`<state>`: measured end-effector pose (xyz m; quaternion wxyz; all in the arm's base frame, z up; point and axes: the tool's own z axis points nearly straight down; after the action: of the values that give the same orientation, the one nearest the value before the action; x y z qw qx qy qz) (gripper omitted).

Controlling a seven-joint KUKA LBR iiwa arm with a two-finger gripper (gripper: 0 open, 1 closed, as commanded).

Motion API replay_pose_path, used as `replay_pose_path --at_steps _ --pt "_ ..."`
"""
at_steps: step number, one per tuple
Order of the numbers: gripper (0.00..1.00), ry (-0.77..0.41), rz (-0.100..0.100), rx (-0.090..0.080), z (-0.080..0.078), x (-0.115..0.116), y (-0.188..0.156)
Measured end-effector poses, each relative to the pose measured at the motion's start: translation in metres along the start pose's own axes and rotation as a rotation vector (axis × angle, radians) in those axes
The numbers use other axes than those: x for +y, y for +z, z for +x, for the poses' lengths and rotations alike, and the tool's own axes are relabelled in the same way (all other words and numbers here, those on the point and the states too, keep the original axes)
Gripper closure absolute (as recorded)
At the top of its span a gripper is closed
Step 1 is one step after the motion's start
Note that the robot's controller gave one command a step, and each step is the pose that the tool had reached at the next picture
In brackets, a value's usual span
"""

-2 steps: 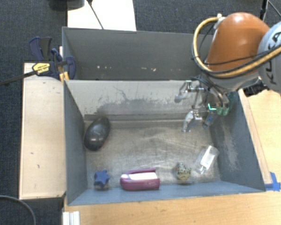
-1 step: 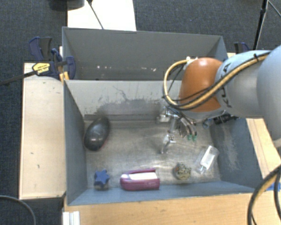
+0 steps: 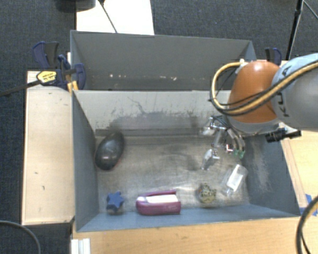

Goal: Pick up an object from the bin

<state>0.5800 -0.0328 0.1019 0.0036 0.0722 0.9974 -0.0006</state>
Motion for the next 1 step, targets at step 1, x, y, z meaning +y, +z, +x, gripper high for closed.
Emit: replay_pose_path --at_steps 1 --pt "0.0 0.035 0.003 0.008 0.0509 -0.1123 -0.0045"
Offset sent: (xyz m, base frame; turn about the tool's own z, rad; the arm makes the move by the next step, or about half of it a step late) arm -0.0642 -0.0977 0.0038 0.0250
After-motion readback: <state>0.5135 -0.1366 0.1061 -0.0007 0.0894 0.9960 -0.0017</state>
